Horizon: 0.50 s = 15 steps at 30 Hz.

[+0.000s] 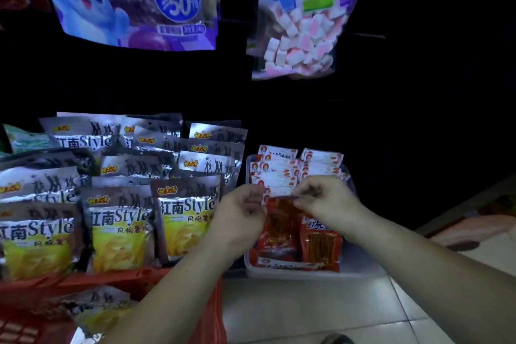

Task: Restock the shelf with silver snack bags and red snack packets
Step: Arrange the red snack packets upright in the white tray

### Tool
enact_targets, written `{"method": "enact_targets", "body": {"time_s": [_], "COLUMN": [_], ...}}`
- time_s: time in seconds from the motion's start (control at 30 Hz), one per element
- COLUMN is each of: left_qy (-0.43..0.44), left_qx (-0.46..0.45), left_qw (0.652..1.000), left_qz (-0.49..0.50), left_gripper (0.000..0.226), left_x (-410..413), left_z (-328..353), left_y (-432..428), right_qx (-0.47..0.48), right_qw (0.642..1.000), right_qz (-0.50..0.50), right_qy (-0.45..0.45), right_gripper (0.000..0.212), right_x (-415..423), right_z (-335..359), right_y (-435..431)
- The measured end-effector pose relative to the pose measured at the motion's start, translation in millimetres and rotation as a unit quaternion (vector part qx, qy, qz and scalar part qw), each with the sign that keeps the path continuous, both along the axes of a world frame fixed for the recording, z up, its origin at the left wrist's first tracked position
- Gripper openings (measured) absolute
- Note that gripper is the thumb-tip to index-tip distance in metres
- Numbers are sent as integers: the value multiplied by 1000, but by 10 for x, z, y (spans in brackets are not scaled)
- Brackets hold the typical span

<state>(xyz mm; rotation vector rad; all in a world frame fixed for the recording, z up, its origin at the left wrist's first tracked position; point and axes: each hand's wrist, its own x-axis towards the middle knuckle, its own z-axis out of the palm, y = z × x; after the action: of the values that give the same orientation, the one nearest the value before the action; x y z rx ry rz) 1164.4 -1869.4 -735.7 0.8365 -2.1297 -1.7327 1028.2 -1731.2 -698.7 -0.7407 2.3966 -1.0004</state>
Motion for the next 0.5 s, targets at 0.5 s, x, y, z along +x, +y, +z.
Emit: {"method": "enact_targets", "body": {"time_s": [0.5], "left_qy": [-89], "left_qx": [-199], "left_qw": [953], "left_qz": [-213], "left_gripper": [43], "left_x": [49], "left_z": [-313], "left_y": [41], "right_qx": [164], "right_qw": [948], "right_qz": [19], "right_qy": [-273], "right_gripper": [58], "right_x": [37], "right_z": [-645], "right_y": [191]}}
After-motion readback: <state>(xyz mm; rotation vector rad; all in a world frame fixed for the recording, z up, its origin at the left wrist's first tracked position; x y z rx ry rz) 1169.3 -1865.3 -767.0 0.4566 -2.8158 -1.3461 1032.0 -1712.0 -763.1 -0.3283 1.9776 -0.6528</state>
